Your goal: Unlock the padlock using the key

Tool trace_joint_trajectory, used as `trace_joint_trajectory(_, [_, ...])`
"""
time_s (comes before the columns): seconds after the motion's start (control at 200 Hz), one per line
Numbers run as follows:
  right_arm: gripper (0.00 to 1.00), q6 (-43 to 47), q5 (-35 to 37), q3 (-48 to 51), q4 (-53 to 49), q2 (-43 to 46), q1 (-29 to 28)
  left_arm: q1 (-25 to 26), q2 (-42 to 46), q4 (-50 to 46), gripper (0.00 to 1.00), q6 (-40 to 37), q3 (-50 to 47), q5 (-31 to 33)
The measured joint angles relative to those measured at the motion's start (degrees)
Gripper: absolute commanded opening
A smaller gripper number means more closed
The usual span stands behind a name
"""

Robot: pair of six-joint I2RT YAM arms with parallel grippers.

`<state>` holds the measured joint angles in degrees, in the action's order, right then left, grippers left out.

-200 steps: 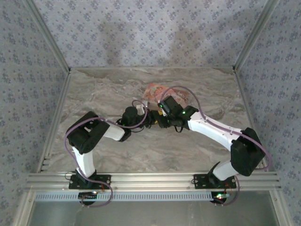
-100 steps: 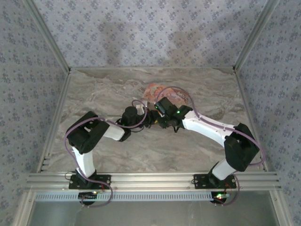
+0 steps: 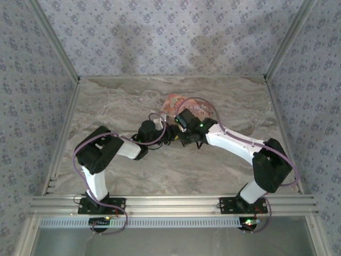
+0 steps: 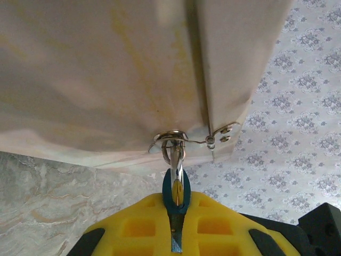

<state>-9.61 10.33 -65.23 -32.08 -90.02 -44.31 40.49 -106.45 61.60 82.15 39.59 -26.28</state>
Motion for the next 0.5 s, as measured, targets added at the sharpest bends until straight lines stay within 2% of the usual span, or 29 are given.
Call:
trace_joint_trajectory(0.15, [0.00,-0.44,-3.78,1.46,1.68,0.46,1.46,0.00,0.00,-0.81,0.00,-0.02,-0.02,0.07])
trace_joint_trajectory(0.38, [0.00,-3.39,-17.25,6.97,8.44,3.41,7.17,0.02,0.00,-0.94,0.01,-0.02,-0.66,0.15])
trace_joint_trajectory(0.5, [0.00,-4.28,-19.08,7.32,9.01,3.48,7.72,0.00,0.00,-0.70,0.07,-0.02,-0.79,0.15])
